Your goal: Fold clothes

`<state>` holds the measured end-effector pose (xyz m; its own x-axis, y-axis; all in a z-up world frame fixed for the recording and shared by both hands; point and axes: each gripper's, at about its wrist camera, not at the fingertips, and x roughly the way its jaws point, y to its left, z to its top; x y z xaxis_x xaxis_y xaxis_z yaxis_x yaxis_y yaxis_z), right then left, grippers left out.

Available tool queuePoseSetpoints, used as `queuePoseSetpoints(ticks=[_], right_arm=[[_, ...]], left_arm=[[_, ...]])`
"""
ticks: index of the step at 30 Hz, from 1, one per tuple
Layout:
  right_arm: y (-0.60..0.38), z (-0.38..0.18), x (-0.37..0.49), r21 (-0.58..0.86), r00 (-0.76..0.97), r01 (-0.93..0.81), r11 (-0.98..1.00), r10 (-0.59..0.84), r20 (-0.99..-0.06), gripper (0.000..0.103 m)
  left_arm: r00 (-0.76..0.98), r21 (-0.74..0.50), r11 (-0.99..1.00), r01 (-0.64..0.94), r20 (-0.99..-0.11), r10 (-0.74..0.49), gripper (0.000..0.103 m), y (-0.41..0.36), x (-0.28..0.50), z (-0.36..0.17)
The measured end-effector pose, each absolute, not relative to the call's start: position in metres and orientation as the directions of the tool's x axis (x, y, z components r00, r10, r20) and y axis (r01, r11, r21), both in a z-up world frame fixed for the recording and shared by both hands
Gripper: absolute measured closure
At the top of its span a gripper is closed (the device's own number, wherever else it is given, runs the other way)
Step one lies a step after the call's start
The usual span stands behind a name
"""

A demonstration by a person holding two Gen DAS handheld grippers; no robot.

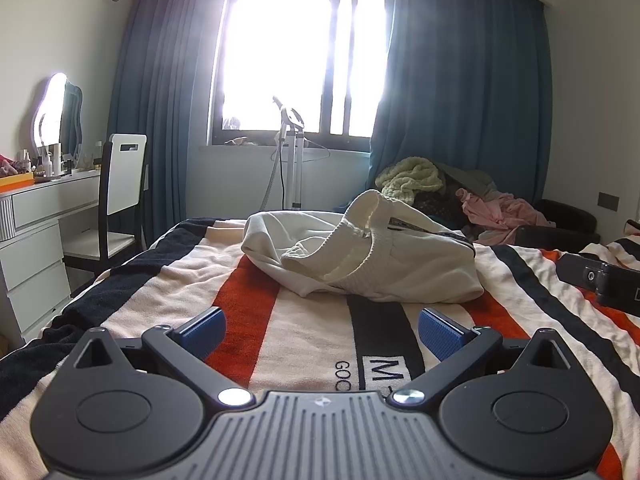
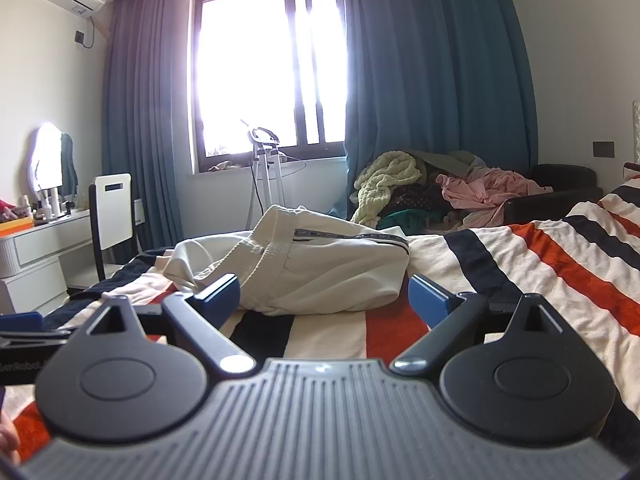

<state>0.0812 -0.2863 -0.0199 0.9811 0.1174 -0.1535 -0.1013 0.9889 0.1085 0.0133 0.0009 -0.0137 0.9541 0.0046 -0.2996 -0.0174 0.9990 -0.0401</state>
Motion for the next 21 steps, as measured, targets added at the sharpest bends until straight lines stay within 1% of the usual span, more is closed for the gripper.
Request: queuePoseSetpoints(ticks=[8,12,15,19,21], right_arm=[[-0.286,-0.018,0.081,0.117,0.982,-0.098,0.988,0.115,-0.151,0.010],[-0.290,-0.010,0.077,0.145,0.987,-0.109,0.983,0.125,-0.105,0.010],[-0.290,0.004,0.082,0.142,0.992,-0.093,0.985,0.105,-0.075,0.010],[-0.292,0.030,0.097,0.148,0.994,-0.089,0.985,0.096,-0.042,0.010],[-0.294,0.045,0.105,0.133,0.992,-0.121,0.984,0.126,-0.029,0.010]], left_arm=[[0.951,-0.043,0.999,-0.012,-0.308,-0.002,0.000,0.000,0.015,-0.014],[0.949,-0.047,0.999,-0.014,-0.315,-0.002,0.000,0.001,0.018,-0.017],[0.946,-0.053,0.998,-0.018,-0.324,0.000,0.000,0.001,0.022,-0.020],[0.933,-0.067,0.998,-0.022,-0.359,-0.003,0.000,0.002,0.031,-0.026],[0.927,-0.072,0.997,-0.027,-0.376,-0.002,0.000,0.002,0.036,-0.030]])
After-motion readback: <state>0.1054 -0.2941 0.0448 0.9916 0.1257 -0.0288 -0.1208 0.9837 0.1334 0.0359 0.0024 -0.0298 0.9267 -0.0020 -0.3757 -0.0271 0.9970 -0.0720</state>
